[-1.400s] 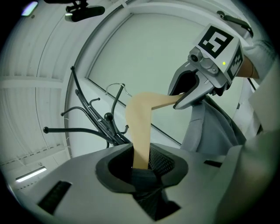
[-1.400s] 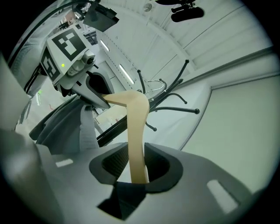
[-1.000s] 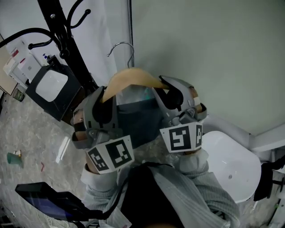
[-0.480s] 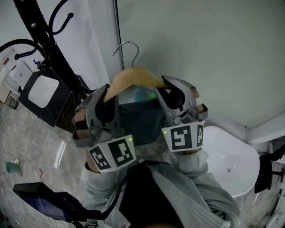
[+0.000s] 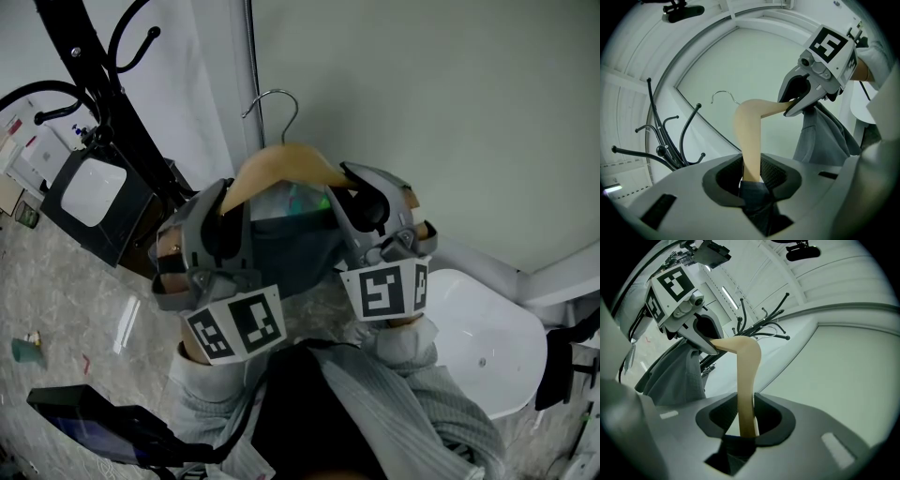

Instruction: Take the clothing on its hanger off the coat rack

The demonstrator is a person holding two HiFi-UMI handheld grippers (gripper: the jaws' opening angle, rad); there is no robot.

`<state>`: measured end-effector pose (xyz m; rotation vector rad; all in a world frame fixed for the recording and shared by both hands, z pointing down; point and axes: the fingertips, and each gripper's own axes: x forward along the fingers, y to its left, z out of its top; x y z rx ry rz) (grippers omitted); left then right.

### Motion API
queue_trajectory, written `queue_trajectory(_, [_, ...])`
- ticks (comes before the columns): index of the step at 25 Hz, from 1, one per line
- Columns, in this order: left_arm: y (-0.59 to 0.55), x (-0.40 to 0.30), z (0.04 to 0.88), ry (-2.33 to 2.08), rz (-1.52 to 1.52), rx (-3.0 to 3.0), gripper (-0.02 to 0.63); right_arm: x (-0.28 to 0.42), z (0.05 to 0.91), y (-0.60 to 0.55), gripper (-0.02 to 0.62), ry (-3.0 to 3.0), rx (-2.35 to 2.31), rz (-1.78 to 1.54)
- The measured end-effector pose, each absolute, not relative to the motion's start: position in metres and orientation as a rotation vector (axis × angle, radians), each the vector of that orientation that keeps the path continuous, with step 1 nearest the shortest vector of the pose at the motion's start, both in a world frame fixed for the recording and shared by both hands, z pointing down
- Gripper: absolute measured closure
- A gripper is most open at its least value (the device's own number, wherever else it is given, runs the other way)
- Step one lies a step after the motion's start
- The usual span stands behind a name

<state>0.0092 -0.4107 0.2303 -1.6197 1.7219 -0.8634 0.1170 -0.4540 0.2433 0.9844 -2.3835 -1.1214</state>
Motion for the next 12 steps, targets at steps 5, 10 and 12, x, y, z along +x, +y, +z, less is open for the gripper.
queue_trajectory(5, [-0.4115, -0.0005, 0.2327, 1.723, -0.870, -1.616, 0.503, 0.1074, 0.2463, -0.4548, 0.491, -2.390, 0.989, -1.115])
queue_trajectory(10, [-0.4086, 0.0003, 0.2326, 1.719, -0.868, -1.622, 0.503, 0.1084, 0.2457, -0.4514, 0.489, -2.389, 0.994, -1.111])
queue_trajectory(12, [-0.4084, -0.0007, 0.2329, 1.717, -0.866, -1.625, 0.503, 0.1074, 0.2456, -0.4509, 0.489, -2.387, 0.996, -1.112])
